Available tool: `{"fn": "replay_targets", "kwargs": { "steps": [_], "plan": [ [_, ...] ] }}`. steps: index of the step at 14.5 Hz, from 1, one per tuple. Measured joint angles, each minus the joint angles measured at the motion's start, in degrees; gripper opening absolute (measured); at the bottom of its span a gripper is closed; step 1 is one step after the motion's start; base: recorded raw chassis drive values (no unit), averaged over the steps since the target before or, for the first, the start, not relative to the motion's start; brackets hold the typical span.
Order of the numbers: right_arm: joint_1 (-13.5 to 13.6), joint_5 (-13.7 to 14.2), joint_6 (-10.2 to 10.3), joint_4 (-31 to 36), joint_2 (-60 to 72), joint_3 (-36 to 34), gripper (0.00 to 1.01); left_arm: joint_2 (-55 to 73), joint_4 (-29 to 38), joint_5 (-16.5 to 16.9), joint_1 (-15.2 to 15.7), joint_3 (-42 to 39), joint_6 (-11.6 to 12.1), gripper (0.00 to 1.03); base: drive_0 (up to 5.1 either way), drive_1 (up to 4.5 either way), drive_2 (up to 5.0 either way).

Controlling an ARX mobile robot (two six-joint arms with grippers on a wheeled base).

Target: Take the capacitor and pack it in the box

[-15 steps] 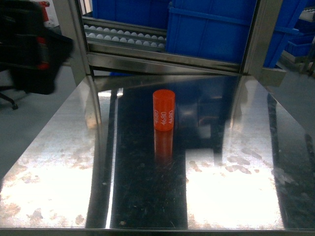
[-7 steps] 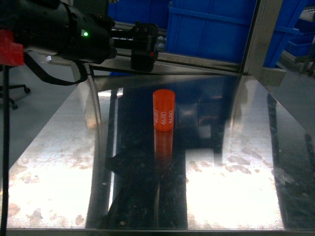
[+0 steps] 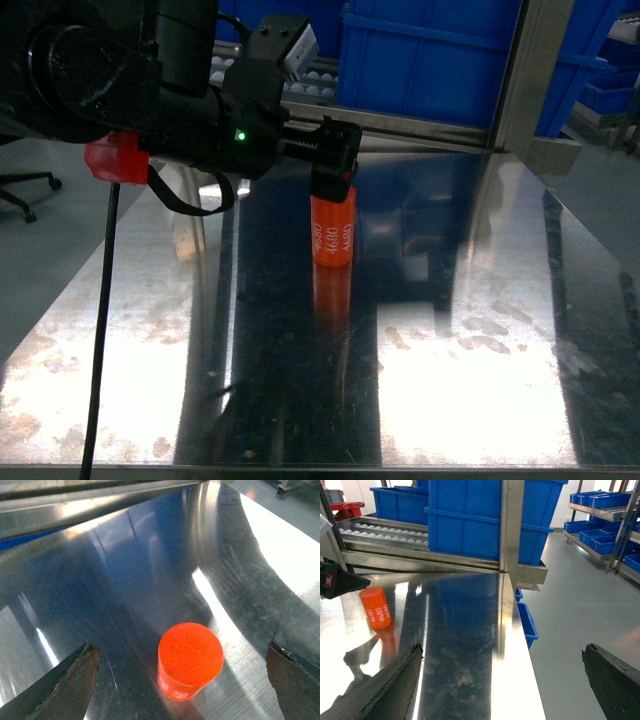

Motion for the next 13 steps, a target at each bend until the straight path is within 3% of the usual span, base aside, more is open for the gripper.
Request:
{"fn": "replay_targets", "kwargs": {
  "steps": [1,12,13],
  "plan": [
    [0.0,0.0,0.0,0.0,0.0,0.0,0.98,4.6,-1.4,0.3,-0.2,3.7,1.4,0.98,0.0,0.0,0.0],
    [0.0,0.0,0.0,0.0,0.0,0.0,0.98,14.8,-4.8,0.3,-0.2,11.4,0.8,0.98,0.0,0.0,0.0],
    [0.0,0.0,0.0,0.0,0.0,0.0,0.98,14.9,-5.3,0.2,-0.2,11.7,0.8,0.92,0.0,0.0,0.0]
  ]
}}
